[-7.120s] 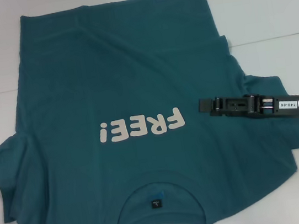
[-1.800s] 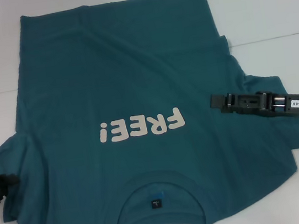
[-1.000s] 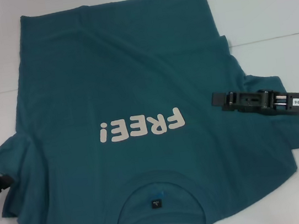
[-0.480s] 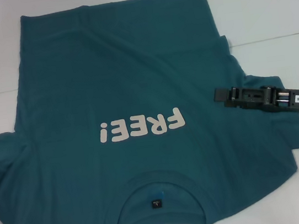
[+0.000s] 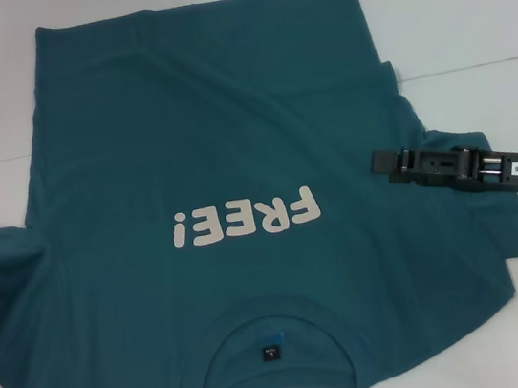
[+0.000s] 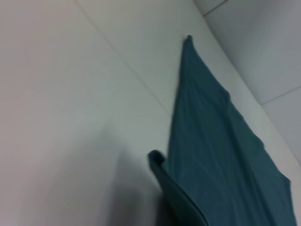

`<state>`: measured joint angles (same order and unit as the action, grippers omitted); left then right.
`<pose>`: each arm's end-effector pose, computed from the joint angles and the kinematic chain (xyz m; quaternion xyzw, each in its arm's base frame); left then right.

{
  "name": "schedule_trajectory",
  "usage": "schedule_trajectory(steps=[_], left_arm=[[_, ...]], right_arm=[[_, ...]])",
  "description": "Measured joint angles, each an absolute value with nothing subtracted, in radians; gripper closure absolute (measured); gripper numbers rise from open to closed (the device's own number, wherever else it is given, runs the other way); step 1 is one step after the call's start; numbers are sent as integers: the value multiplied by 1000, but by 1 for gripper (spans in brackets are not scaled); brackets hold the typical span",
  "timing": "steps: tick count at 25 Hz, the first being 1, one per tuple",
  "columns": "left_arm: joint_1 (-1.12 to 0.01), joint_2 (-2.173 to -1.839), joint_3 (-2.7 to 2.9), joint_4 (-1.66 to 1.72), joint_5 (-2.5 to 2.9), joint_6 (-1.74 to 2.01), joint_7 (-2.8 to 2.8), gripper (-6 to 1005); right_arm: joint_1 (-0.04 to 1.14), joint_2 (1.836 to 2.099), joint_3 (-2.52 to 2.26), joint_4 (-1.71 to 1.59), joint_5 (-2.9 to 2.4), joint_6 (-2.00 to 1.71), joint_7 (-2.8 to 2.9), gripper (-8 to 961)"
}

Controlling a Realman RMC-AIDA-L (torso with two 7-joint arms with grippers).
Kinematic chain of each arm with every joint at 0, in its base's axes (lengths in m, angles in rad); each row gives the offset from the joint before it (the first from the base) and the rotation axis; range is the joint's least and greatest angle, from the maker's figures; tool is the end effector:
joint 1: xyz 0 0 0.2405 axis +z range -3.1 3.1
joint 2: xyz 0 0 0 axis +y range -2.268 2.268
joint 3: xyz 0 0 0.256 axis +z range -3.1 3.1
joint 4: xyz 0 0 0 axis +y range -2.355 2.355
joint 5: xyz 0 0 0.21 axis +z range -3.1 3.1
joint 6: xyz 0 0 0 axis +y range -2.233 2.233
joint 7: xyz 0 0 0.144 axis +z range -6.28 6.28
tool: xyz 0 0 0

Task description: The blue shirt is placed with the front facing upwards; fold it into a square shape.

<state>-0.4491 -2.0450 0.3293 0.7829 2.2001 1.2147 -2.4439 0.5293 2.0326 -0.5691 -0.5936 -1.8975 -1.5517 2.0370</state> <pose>-0.3702 0.3387 0.0895 -0.5668 -0.7029 -0.3120 0.2955 0.2720 0.3426 0.0314 -0.7721 0.5215 0.3538 0.0815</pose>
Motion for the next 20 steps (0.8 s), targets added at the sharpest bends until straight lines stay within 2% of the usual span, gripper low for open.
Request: schedule_trajectory(steps=[9, 20], left_arm=[[-497, -2043, 344, 795, 2193, 1317, -2454, 985], [-537, -2108, 367, 787, 2190, 1378, -2450, 983]], right_arm=[[528, 2032, -569, -594, -1898, -1552, 2037, 38], [522, 2032, -569, -594, -1898, -1551, 2022, 38]])
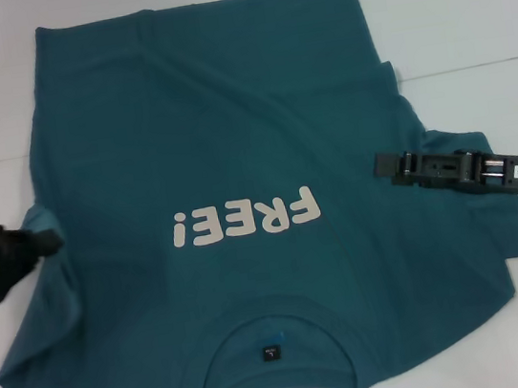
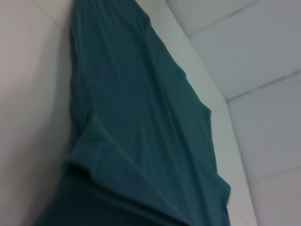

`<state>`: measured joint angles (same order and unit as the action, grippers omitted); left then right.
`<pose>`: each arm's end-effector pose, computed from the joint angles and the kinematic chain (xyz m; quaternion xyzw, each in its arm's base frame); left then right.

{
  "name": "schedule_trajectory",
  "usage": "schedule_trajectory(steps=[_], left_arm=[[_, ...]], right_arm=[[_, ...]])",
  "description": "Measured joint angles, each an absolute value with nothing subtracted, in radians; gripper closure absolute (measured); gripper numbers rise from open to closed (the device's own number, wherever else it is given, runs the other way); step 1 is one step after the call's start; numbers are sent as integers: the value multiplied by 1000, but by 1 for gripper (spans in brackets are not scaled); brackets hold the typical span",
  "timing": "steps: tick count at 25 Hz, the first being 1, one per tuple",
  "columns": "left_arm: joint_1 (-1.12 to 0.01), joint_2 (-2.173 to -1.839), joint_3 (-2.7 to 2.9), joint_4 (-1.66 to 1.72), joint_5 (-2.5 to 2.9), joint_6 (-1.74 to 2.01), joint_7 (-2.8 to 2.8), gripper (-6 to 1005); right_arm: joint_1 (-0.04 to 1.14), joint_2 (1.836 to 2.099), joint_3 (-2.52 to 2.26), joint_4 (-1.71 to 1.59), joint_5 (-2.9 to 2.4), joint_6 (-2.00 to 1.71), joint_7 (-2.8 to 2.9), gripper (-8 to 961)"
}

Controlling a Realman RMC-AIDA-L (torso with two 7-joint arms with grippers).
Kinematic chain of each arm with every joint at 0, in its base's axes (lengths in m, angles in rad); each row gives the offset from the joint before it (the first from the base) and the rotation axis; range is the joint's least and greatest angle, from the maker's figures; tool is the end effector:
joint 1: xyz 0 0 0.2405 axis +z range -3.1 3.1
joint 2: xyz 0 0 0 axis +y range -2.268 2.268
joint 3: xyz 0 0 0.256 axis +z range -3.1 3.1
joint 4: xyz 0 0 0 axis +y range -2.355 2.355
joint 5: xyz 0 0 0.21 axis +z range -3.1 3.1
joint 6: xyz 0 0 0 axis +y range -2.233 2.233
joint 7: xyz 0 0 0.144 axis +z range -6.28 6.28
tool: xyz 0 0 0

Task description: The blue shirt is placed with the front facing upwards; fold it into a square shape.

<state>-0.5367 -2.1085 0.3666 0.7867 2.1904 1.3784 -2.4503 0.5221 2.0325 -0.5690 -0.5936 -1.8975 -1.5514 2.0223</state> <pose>-0.3077 0.3540 0.0467 -0.6335 -0.6832 -0.3201 0.1718 0.2745 0.3407 0.0315 -0.7740 0.5187 0.3529 0.0856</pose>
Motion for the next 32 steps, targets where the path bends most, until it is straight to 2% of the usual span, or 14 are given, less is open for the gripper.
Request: schedule_trajectory(steps=[5, 10, 21, 32], left_arm=[[-563, -2140, 385, 755, 2189, 1351, -2449, 982], [-600, -2148, 409, 689, 2189, 1274, -2443, 981], [-625, -2135, 411, 583, 2119, 1129, -2445, 979], [-624, -2126, 434, 565, 2068, 1127, -2435, 868]], right_arm=[[515, 2032, -569, -594, -1898, -1552, 2022, 38], [509, 2033, -569, -594, -1898, -1554, 2020, 37], [498, 2032, -569, -594, -1898, -1550, 2019, 37], [499, 2033, -568, -592, -1898, -1547, 2011, 38]])
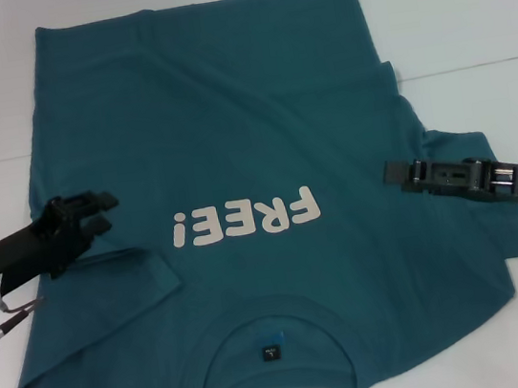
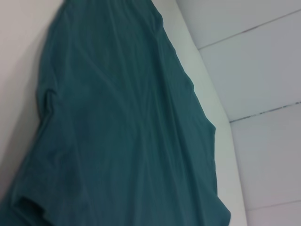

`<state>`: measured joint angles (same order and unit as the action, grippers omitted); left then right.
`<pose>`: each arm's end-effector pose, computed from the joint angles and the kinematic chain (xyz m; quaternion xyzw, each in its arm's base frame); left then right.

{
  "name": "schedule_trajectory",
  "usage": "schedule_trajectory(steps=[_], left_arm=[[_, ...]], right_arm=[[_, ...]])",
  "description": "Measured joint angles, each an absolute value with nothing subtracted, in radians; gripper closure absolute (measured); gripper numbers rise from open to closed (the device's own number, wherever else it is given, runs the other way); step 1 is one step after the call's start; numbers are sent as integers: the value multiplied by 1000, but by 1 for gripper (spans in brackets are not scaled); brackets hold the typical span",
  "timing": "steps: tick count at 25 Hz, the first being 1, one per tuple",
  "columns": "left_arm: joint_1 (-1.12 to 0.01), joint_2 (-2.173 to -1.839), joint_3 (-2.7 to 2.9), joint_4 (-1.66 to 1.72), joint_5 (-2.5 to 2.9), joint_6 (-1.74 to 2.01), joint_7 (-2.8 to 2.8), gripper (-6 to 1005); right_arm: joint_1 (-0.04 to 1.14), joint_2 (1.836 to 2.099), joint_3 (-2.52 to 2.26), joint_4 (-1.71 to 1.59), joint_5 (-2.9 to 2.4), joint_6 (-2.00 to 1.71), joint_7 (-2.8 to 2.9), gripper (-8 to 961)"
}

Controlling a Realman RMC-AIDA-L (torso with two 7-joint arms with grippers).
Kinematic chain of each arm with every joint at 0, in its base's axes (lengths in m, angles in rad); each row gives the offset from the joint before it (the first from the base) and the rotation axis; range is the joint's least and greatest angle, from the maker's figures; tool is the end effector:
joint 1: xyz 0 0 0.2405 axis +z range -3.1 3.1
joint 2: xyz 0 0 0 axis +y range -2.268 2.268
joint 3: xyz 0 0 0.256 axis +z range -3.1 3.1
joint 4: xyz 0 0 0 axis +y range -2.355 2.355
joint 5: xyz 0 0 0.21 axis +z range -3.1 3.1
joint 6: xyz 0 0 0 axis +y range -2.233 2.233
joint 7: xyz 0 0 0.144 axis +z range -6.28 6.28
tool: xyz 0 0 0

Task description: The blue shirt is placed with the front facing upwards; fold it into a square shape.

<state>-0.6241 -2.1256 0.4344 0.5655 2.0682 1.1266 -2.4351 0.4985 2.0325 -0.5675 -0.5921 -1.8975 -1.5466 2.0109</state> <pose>-0.2900 0.3849 -0.0017 -0.5871 -0.7107 -0.3496 0.1672 0.2831 0.3345 0.0315 -0.7696 0.5246 0.3516 0.0939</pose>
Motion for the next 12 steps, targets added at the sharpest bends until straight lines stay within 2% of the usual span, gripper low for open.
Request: schedule_trajectory(steps=[3, 7, 12], left_arm=[[-609, -2117, 436, 583, 2067, 1148, -2434, 667], [-578, -2092, 434, 600, 2068, 1162, -2435, 497], [-552, -2089, 436, 642, 2078, 1161, -2432, 268]], right_arm=[[498, 2033, -567, -592, -1898, -1547, 2010, 37], [493, 2033, -567, -592, -1898, -1547, 2007, 37], [492, 2033, -552, -592, -1898, -1546, 2000, 37]])
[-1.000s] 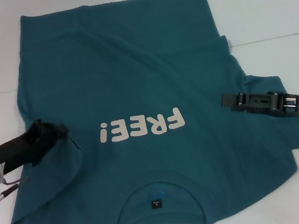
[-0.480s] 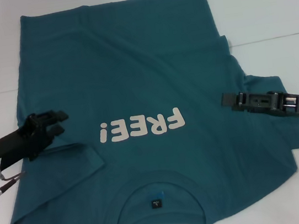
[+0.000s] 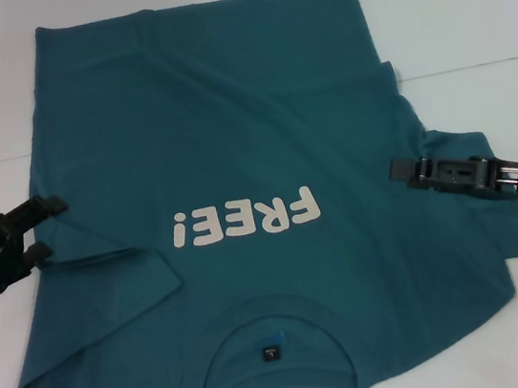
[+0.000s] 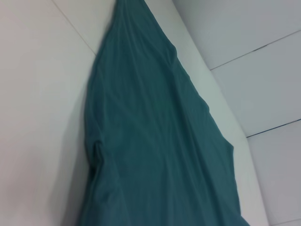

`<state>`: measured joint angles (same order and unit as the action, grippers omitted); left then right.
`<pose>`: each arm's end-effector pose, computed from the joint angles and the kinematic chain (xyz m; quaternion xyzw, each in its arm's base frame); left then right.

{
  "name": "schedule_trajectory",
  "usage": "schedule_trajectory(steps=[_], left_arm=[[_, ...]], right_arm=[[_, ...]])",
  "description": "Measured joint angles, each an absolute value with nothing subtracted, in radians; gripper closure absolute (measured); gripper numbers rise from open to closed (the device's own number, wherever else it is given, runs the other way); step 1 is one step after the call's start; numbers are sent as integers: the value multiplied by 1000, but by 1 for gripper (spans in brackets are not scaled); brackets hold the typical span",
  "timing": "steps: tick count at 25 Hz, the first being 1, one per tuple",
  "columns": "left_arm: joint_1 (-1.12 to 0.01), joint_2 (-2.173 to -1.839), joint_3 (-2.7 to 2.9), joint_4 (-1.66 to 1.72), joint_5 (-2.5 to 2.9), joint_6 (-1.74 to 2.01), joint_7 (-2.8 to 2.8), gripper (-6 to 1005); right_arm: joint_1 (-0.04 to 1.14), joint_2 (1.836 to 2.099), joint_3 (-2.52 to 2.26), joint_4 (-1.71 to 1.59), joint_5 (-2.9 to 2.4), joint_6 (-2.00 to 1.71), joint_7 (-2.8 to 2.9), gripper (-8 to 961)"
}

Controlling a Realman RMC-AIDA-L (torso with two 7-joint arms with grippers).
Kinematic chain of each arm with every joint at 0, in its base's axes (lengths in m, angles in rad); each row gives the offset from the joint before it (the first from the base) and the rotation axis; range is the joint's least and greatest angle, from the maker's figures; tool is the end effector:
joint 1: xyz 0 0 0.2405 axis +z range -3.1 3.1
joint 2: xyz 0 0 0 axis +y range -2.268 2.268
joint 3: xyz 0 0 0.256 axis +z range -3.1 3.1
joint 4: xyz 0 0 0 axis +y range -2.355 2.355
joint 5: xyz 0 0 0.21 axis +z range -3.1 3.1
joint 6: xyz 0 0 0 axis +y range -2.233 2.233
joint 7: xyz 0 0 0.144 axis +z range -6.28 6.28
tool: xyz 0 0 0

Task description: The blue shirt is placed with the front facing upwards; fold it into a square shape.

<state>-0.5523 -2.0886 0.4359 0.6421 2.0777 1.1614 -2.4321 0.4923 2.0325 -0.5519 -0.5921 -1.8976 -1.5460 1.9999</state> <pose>-0.3181 0.3729 0.0321 -0.5885 -0.7016 -0.3430 0.2093 0.2862 0.3333 0.0337 -0.7673 0.5237 0.3561 0.1014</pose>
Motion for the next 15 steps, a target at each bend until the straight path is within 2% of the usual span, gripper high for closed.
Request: schedule_trajectory(steps=[1, 13, 15], left_arm=[[-551, -2089, 437, 647, 2084, 1158, -2427, 221], [-562, -2096, 510, 661, 2150, 1023, -2409, 61], [-562, -2098, 522, 658, 2149, 997, -2409, 63]], right_arm=[[491, 2033, -548, -592, -1898, -1546, 1992, 38], [486, 2031, -520, -584, -1898, -1547, 1969, 37], [486, 2031, -520, -584, -1898, -1547, 1969, 37]])
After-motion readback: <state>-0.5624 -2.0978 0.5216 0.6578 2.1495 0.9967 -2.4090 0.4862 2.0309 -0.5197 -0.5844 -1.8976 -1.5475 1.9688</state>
